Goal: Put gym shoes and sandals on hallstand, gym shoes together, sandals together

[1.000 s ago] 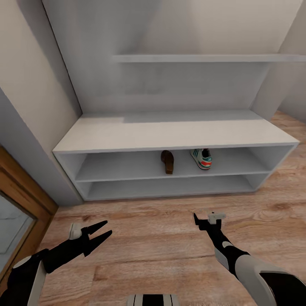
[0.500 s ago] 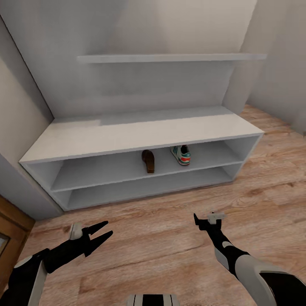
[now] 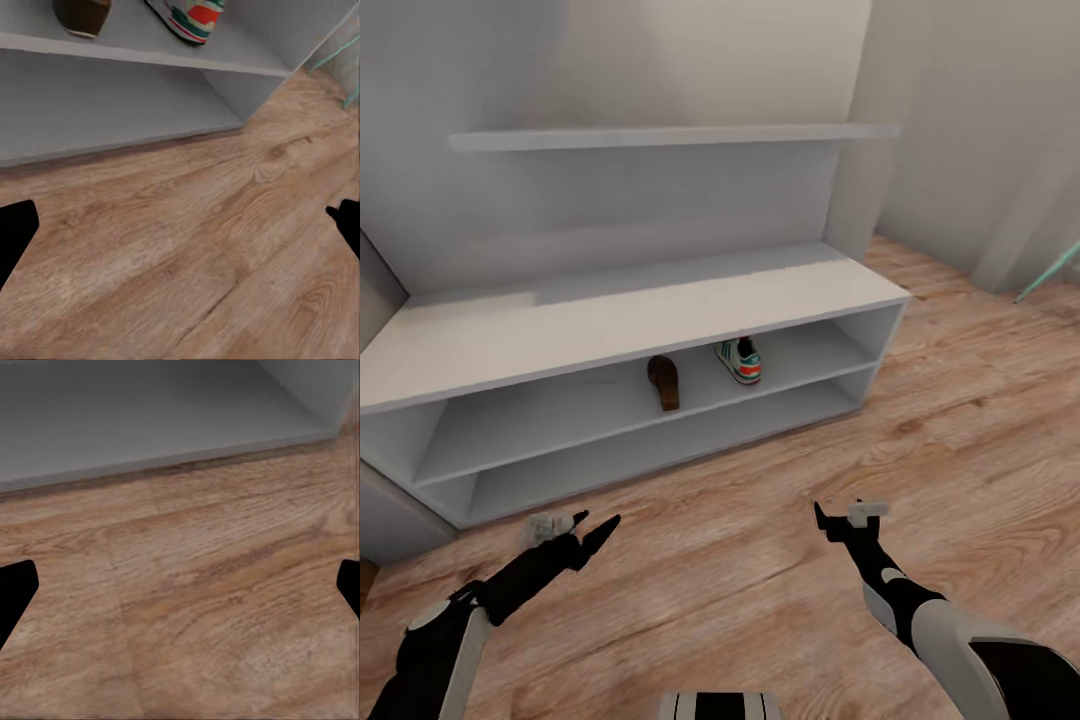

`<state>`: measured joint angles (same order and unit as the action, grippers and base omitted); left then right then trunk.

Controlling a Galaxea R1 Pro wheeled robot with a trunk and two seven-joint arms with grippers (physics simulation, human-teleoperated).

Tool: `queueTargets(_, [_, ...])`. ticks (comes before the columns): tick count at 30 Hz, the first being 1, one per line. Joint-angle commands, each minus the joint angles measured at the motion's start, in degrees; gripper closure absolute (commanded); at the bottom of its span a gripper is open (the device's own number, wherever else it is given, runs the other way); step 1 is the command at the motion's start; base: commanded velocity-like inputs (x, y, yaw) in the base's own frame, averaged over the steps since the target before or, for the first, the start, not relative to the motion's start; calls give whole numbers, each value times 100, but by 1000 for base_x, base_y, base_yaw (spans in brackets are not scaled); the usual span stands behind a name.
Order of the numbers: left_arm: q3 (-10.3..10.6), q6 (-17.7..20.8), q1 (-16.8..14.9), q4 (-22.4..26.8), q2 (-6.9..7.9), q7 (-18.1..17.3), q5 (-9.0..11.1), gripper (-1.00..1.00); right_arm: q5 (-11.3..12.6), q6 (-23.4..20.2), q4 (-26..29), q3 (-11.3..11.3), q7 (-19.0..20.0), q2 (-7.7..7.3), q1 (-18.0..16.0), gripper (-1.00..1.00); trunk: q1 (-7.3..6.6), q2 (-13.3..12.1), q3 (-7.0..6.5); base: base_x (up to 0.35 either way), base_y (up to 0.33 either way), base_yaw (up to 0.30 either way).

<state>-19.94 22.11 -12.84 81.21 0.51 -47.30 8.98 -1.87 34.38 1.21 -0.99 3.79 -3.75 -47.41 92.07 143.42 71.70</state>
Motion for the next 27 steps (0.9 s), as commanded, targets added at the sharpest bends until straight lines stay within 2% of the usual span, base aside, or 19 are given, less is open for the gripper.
queueTargets(1, [162, 28, -1, 1, -30, 479, 51, -100, -15, 16, -7, -21, 16, 9, -5, -100, -1, 2, 6, 0, 0, -300])
queueTargets(2, [252, 19, 0, 1, -41, 680, 53, -100, -15, 16, -7, -22, 16, 12, -5, -100, -1, 2, 7, 0, 0, -300])
queueTargets(3, [446, 7, 0, 1, -62, 1053, 55, -100, -15, 16, -7, -22, 16, 18, -5, -100, -1, 2, 9, 0, 0, -300])
queueTargets(4, [548, 3, 0, 1, -71, 1231, 56, -100, -15, 16, -7, -23, 16, 21, -5, -100, -1, 2, 11, 0, 0, -300])
queueTargets(5, [783, -5, 0, 0, -83, 1591, 58, -100, -15, 16, -7, -23, 15, 25, -5, -100, -1, 2, 13, 0, 0, -300])
queueTargets(6, [888, -8, 0, 0, -87, 1744, 58, -100, -15, 16, -7, -23, 13, 26, -5, -100, -1, 2, 15, 0, 0, -300])
queueTargets(7, [1101, -12, 0, 0, -93, 2034, 60, -100, -15, 16, -7, -23, 11, 29, -5, -100, -1, 2, 18, 0, 0, -300])
queueTargets(8, [1403, -14, 5, 0, -100, 2415, 64, -100, -15, 16, -7, -24, 6, 30, -5, -100, -1, 2, 20, 0, 0, -300])
queueTargets(9, [1580, -16, 6, 0, -105, 2625, 64, -100, -15, 16, -6, -25, 4, 31, -5, -100, -1, 2, 22, 0, 0, -300])
queueTargets(11, [1773, -19, 8, 0, -109, 2864, 59, -100, -15, 16, -6, -29, 3, 32, -5, -100, -1, 2, 26, 0, 0, -300])
queueTargets(16, [1956, -20, 19, 0, -119, 3121, 64, -100, -12, 16, -6, -32, 0, 32, -5, -100, -1, 2, 37, 0, 0, -300])
queueTargets(27, [1993, -22, 34, 0, -121, 3165, 76, -100, -8, 16, -6, -41, -1, 39, -5, -100, -1, 2, 61, 0, 0, -300])
